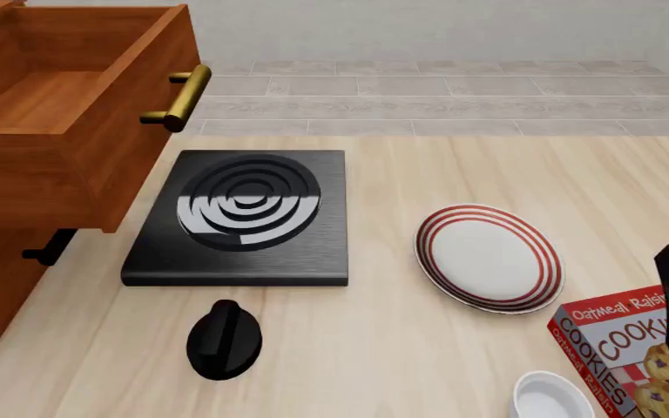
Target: Pick the akita bowl in the top layer of the wooden cabinet and place it on the plate.
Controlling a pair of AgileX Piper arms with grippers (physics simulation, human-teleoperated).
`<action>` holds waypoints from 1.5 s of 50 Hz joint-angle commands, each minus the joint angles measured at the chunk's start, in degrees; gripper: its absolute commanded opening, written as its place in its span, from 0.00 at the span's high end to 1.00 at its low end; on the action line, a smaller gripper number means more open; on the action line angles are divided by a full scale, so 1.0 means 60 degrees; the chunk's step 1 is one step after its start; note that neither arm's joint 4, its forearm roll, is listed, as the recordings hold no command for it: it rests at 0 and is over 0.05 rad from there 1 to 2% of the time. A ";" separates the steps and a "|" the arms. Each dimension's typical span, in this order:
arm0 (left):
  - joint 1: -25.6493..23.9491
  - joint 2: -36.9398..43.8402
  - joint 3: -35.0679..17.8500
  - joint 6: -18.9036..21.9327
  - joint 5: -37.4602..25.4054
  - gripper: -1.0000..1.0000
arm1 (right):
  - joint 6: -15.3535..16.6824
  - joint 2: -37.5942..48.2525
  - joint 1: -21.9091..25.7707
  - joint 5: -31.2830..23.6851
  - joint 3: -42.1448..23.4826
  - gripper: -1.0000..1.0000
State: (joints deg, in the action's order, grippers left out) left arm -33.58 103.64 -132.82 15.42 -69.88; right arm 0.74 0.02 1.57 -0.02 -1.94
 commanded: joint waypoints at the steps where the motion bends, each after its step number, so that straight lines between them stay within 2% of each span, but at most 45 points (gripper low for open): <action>1: -0.0422 0.0375 -0.0327 0.0127 0.0044 1.00 | 0.0016 0.0000 0.0011 0.0016 -0.0006 0.00; 26: -0.1133 0.0716 0.0560 0.0593 0.0832 1.00 | 0.0026 -0.0002 0.0056 0.0087 -0.0004 0.00; 40: -0.1287 0.0648 0.1601 0.0992 0.1489 1.00 | 0.0008 -0.0002 0.0059 0.0142 -0.0017 0.00; 64: -0.1726 0.0973 0.2699 0.1430 0.2371 1.00 | -0.0058 -0.0002 0.0042 0.0172 -0.0044 0.00; 75: -0.1969 0.1344 0.2807 0.1458 0.2612 1.00 | -0.0059 -0.0002 0.0045 0.0185 -0.0051 0.00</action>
State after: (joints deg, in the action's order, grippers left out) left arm -44.17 110.42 -117.09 23.57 -55.90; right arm 0.45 0.01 1.83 1.02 -2.21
